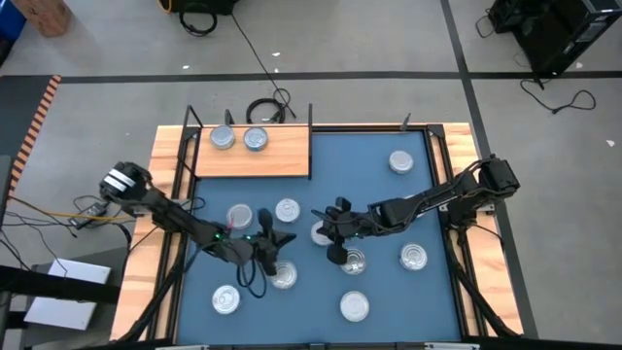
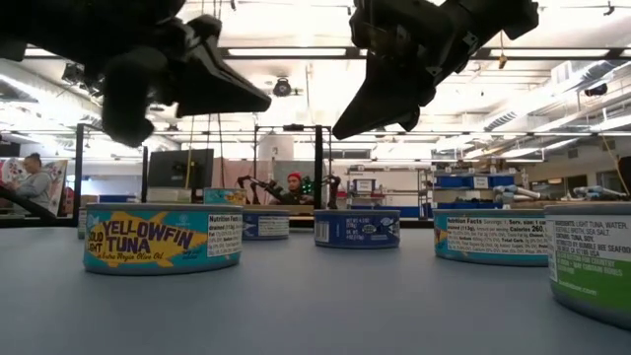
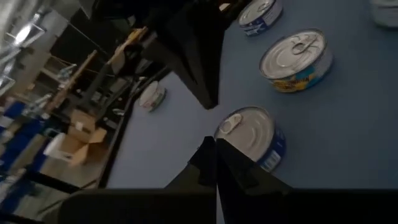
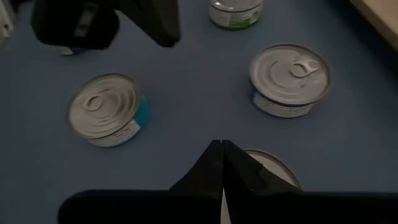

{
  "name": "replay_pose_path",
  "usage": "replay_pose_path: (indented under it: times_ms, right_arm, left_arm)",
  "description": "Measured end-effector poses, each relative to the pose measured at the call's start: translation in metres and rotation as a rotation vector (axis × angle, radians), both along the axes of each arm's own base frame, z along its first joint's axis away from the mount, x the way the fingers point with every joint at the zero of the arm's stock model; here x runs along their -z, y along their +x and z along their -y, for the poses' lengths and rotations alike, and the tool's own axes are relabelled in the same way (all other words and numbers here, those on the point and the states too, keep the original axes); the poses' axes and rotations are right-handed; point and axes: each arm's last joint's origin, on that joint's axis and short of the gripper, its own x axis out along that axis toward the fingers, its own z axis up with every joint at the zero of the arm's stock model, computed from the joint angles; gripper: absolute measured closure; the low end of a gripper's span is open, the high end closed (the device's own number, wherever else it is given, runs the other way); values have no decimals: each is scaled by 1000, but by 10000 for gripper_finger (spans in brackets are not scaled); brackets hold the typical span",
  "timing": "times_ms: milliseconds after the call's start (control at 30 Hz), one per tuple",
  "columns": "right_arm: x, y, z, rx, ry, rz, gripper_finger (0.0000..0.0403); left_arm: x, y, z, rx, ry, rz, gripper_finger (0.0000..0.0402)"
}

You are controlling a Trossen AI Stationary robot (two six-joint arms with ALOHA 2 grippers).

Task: Stack canned seafood by type on shelf
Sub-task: Put the blue tuna can on the shelf

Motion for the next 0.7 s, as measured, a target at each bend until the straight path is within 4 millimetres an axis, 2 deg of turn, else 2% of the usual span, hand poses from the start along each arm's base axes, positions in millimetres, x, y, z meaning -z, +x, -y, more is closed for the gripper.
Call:
replay_pose_path:
  times_ms: [133, 267, 400, 567, 700]
  right_arm:
    - [1, -1, 1, 20, -12, -10, 387]
    - [1, -2, 0, 24, -22, -31, 386]
    - [-9, 1, -5, 25, -71, -38, 386]
    - [-15, 2, -15, -24, -123, -77, 386]
    - [-18, 0, -20, -37, -128, -128, 378]
  left_arm:
    - [1, -6, -8, -39, -54, -8, 400]
    - [2, -5, -10, -106, -185, 34, 398]
    - [4, -4, -5, 84, -274, -28, 400]
    - [8, -4, -13, 78, -290, -30, 400]
    - [16, -11, -24, 176, -385, 24, 401]
